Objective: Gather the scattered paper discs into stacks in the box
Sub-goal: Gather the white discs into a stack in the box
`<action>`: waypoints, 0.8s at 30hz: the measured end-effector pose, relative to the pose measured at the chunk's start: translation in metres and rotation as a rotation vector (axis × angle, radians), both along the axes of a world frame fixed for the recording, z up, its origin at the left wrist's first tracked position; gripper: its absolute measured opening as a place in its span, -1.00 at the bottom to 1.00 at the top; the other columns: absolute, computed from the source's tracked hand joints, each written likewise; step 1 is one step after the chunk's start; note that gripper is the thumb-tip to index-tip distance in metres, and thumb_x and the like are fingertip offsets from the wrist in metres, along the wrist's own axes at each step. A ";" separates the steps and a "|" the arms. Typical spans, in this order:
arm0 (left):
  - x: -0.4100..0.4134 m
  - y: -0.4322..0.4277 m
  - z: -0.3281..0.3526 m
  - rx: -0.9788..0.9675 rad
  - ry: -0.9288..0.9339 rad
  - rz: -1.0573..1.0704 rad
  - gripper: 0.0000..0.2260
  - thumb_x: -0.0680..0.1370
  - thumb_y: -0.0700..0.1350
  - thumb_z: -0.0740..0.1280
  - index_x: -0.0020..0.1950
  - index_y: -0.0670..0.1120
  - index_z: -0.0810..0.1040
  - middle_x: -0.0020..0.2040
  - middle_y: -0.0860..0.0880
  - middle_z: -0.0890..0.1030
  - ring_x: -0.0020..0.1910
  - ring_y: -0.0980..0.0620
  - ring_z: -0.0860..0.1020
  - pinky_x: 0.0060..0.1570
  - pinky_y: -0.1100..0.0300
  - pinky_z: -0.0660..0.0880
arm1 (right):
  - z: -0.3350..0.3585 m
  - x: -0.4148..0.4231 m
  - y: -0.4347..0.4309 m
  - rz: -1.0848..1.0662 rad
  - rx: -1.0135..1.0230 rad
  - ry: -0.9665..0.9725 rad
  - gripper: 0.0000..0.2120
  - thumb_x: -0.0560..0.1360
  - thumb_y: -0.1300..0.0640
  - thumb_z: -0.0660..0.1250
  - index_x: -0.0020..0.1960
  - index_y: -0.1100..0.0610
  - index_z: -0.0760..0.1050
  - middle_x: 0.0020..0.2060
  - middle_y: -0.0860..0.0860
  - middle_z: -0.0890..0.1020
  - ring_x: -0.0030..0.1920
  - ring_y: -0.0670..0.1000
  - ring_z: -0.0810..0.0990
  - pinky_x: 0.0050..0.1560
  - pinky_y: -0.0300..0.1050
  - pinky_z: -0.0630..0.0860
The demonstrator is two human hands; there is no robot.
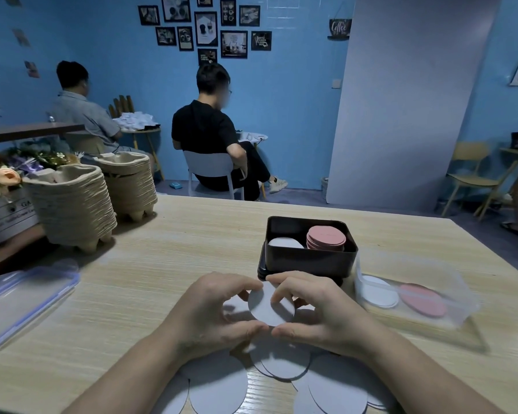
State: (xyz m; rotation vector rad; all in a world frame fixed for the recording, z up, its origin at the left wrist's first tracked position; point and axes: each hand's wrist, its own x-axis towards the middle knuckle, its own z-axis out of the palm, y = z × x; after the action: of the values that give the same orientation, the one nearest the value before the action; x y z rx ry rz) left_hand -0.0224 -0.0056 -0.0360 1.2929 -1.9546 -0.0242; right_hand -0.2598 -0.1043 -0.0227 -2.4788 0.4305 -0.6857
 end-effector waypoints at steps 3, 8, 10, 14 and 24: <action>0.000 0.000 0.001 0.085 -0.021 0.013 -0.50 0.38 0.30 0.56 0.25 0.16 0.60 0.07 0.23 0.69 0.07 0.25 0.62 -0.05 0.25 0.59 | -0.001 0.002 -0.001 0.008 -0.031 0.019 -0.73 0.46 -0.09 0.57 0.04 -0.04 0.57 0.32 -0.14 0.53 0.28 -0.05 0.56 0.01 -0.14 0.62; 0.004 -0.002 0.011 0.151 -0.023 -0.005 -0.51 0.47 0.33 0.45 0.30 0.12 0.59 0.14 0.26 0.66 0.15 0.26 0.61 0.03 0.10 0.62 | -0.006 0.000 -0.003 -0.025 -0.018 0.014 -0.75 0.43 -0.08 0.59 -0.03 -0.02 0.59 0.23 -0.16 0.54 0.14 -0.03 0.61 -0.07 -0.10 0.61; 0.007 -0.001 0.017 0.155 0.002 0.020 -0.59 0.54 0.29 0.39 0.26 0.06 0.62 0.11 0.24 0.66 0.11 0.23 0.63 -0.03 0.07 0.63 | -0.005 -0.002 -0.004 -0.022 -0.021 -0.001 -0.77 0.42 -0.06 0.59 -0.04 -0.04 0.59 0.23 -0.16 0.55 0.19 -0.05 0.60 0.02 -0.05 0.61; 0.021 0.008 0.022 0.203 -0.043 0.071 -0.74 0.57 0.17 0.35 0.16 0.08 0.65 0.04 0.27 0.65 0.07 0.20 0.62 -0.03 0.06 0.62 | -0.004 -0.004 -0.003 -0.023 -0.017 0.030 -0.75 0.42 -0.12 0.57 -0.03 -0.08 0.58 0.22 -0.22 0.54 0.25 -0.06 0.58 0.13 -0.01 0.57; 0.055 0.057 0.006 0.403 -0.162 0.039 -0.33 0.32 0.29 0.56 0.39 0.16 0.54 0.30 0.34 0.51 0.36 0.26 0.44 0.37 0.16 0.39 | -0.003 0.000 0.002 -0.018 -0.044 0.064 -0.71 0.40 -0.20 0.56 -0.03 -0.07 0.59 0.22 -0.27 0.52 0.15 -0.01 0.62 0.11 -0.02 0.57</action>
State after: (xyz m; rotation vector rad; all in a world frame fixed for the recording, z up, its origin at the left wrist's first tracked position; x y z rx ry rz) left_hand 0.0325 0.0514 -0.0301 1.6342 -2.1330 -0.3169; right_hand -0.2601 -0.1026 -0.0258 -2.5466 0.4671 -0.6303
